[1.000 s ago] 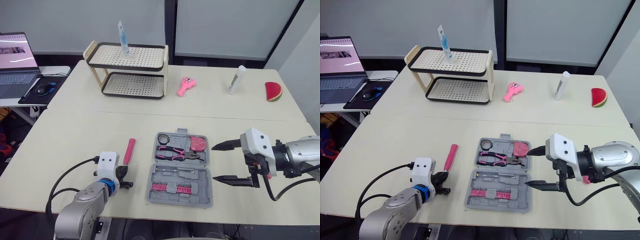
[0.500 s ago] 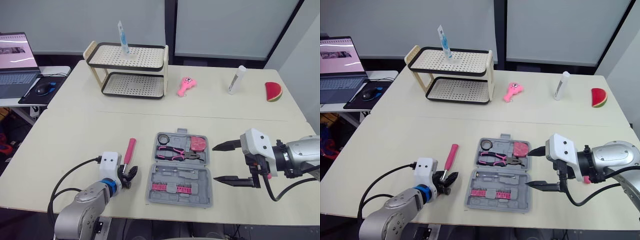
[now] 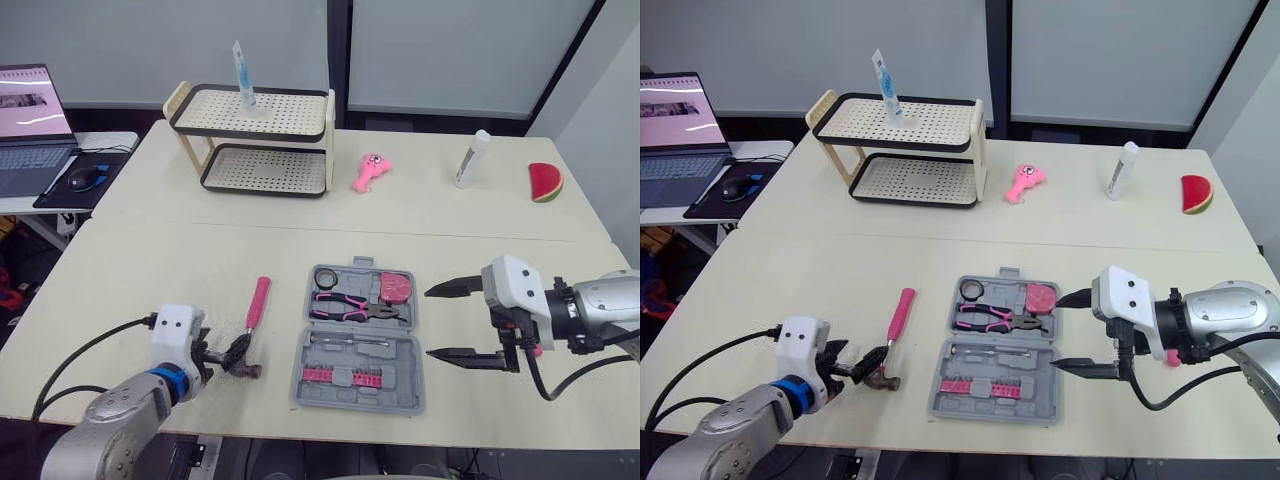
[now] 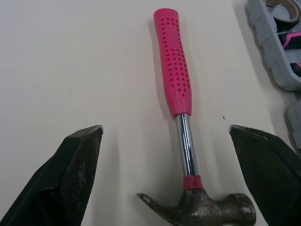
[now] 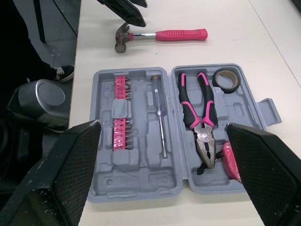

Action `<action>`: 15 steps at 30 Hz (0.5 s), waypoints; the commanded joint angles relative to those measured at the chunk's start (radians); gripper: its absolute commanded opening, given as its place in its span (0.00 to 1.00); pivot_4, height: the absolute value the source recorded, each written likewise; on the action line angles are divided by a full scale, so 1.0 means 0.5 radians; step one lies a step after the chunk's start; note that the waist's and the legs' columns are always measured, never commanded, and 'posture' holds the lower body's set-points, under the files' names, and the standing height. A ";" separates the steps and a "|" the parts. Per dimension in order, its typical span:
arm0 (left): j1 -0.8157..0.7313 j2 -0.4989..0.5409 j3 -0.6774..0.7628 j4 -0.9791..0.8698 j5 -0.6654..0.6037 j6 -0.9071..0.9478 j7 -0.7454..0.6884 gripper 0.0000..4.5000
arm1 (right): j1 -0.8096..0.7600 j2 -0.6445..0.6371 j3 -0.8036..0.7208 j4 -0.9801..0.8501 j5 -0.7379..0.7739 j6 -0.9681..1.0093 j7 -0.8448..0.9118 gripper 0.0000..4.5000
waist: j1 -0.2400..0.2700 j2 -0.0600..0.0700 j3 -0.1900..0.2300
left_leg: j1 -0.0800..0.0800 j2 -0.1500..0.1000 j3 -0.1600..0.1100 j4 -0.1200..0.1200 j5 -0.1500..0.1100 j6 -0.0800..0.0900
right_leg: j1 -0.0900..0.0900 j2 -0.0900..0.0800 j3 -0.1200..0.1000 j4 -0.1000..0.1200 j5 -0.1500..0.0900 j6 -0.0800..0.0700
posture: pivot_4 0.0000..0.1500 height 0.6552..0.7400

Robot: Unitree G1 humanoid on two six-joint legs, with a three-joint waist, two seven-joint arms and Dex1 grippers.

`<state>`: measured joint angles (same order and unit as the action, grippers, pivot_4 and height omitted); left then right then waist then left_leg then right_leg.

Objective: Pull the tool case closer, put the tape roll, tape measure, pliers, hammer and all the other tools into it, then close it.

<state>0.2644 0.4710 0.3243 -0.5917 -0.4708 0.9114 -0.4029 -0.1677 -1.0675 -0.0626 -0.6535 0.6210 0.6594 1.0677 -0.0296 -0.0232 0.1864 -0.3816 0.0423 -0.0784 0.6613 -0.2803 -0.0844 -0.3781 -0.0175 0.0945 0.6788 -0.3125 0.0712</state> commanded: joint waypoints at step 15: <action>-0.249 0.662 -0.001 0.564 0.029 -0.865 -1.020 0.99 | 0.054 0.067 -0.026 -0.064 -0.041 -0.070 -0.065 1.00 | 0.003 0.001 0.002 | -0.002 0.003 0.000 -0.001 0.000 0.000 | -0.004 0.003 -0.002 0.000 -0.002 -0.004 | 1.00 0.94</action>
<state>0.1553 0.7772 0.3381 -0.3279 -0.4780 0.5442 -0.8500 -0.1384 -1.0369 -0.0567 -0.6558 0.6023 0.6383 1.0417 -0.0281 -0.0227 0.1876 -0.3826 0.0441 -0.0779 0.6605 -0.2803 -0.0843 -0.3801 -0.0157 0.0943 0.6789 -0.3135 0.0694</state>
